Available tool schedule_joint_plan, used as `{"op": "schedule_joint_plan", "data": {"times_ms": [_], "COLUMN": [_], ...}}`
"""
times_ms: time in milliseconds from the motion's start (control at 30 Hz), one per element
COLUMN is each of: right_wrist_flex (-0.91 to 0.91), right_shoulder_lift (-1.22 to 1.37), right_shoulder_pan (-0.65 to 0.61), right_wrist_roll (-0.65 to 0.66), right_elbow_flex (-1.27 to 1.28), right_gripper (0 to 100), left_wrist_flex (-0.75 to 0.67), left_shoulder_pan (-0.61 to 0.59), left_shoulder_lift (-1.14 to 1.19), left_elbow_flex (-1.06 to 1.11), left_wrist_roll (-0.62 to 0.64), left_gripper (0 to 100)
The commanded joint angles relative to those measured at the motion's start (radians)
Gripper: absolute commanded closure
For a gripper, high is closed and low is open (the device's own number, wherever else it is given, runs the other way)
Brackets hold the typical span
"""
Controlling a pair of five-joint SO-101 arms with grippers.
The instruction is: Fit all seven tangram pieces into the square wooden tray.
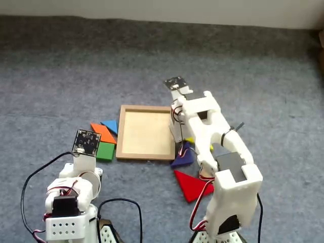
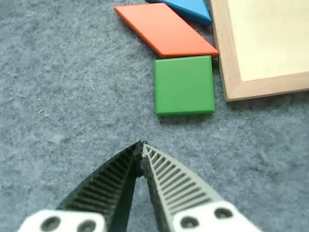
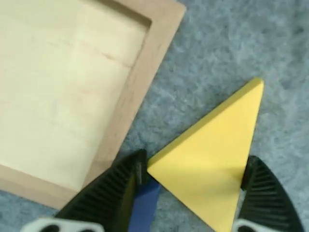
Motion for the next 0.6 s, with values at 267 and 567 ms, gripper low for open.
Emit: {"op": "schedule_joint_plan", "data": {"times_ms": [267,567], "right_wrist_flex": [0.019,0.022], "right_shoulder_lift": [-0.027,-0.028], "right_shoulder_pan": [0.008,0.018], "right_wrist_roll": [-0.002,-0.002], "right_elbow_flex": [-0.031,-0.035], "right_gripper": [71.2,84.9], "left_wrist_flex": [0.008,0.008], "left_shoulder_pan": [-0.002,-0.002], "left_shoulder_lift": [-0.021,-0.021], "left_elbow_flex": [0.019,0.019], "left_wrist_roll": [-0.008,-0.008], "left_gripper": [99,99]}}
